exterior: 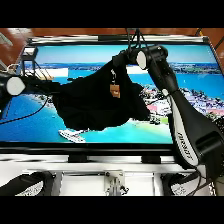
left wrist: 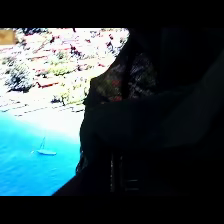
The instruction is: Fold the shirts.
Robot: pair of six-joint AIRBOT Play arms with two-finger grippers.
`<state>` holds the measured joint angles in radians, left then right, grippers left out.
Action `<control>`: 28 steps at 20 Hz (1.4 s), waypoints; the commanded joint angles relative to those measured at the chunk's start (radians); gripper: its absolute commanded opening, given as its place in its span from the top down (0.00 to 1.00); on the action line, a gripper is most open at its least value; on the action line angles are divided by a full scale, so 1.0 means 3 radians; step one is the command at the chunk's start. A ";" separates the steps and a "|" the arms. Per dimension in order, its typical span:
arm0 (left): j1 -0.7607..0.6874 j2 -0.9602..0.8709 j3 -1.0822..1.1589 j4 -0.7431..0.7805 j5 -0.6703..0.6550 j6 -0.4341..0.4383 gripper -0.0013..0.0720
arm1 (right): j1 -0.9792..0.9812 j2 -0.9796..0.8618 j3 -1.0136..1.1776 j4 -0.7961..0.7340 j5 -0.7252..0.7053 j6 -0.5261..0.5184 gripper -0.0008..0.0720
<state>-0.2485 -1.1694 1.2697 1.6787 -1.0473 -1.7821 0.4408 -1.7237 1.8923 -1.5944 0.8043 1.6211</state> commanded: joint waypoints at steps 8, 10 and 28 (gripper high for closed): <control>0.0005 -0.0732 -0.0005 -0.0299 0.0511 -0.0113 0.91 | -0.0177 -0.0139 0.0004 0.0070 0.0842 0.0430 0.28; 0.0024 -0.0688 -0.0001 -0.0298 0.0490 0.0069 0.91 | -0.0373 0.0076 0.0004 0.0076 0.1174 0.0458 0.23; 0.0037 -0.0612 -0.0003 -0.0301 0.0460 0.0150 0.91 | -0.0337 -0.0951 0.0001 0.1100 0.0902 0.0486 0.23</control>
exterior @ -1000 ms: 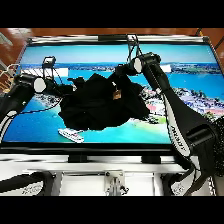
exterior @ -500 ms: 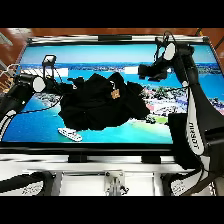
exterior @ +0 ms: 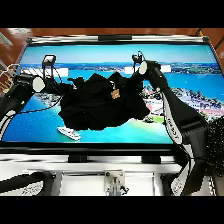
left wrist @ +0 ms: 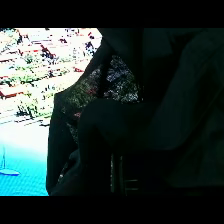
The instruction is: Fold the shirts.
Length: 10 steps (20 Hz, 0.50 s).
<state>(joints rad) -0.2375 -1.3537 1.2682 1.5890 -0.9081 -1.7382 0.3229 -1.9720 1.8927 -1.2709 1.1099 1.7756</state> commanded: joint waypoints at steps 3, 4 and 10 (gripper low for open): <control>0.0000 0.0003 0.0003 -0.0003 -0.0003 0.0004 0.91 | 0.0076 -0.0155 -0.0001 0.0015 -0.0216 -0.0140 0.23; 0.0000 0.0003 0.0003 -0.0003 -0.0001 0.0004 0.91 | 0.0076 -0.0155 -0.0001 0.0018 -0.0257 -0.0136 0.24; 0.0084 0.0004 0.0039 0.0039 -0.0008 0.0102 0.91 | -0.0005 0.0132 0.0003 -0.0058 -0.0092 -0.0347 0.90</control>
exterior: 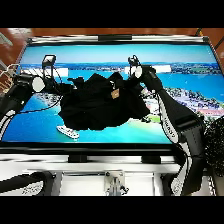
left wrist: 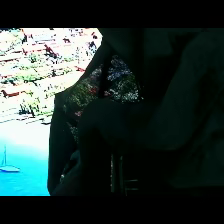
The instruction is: Fold the shirts.
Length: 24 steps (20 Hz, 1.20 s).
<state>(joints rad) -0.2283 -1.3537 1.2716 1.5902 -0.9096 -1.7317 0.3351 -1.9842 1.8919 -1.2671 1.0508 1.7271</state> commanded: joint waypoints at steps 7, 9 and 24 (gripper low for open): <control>0.0502 0.0100 0.1086 0.0158 -0.0651 0.0245 0.91 | -0.0346 0.1584 0.0005 0.0399 0.0830 -0.1279 0.90; 0.0549 0.0248 0.1358 0.0158 -0.0755 0.0244 0.91 | -0.0342 0.1919 0.0005 0.0523 0.0829 -0.1350 0.90; 0.0384 0.1424 -0.1700 -0.0632 -0.1268 -0.0032 0.91 | 0.0275 0.2313 -0.2051 -0.0163 0.1797 -0.0357 0.90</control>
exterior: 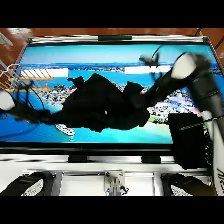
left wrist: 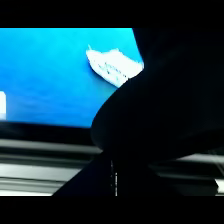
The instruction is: Fold the shirts.
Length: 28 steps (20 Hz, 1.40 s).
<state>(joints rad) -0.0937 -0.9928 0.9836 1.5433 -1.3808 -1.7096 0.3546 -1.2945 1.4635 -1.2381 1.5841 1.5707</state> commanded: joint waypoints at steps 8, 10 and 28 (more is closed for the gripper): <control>-0.0362 0.0242 -0.0679 -0.0420 0.0587 0.0567 0.22 | 0.0304 0.0014 -0.0959 -0.0270 -0.0165 0.0186 0.90; -0.0331 0.0235 -0.0511 -0.0322 0.0738 0.0668 0.05 | 0.0303 0.0014 -0.0959 -0.0270 -0.0219 0.0186 0.90; -0.0894 -0.0481 -0.0542 -0.0381 0.1531 0.0567 0.25 | 0.0303 0.0014 -0.0959 -0.0272 -0.0342 0.0186 0.90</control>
<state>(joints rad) -0.3538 -1.1263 0.8169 1.4010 -0.9886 -1.4933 0.4442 -1.2907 1.1759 -1.3193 1.4830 1.6268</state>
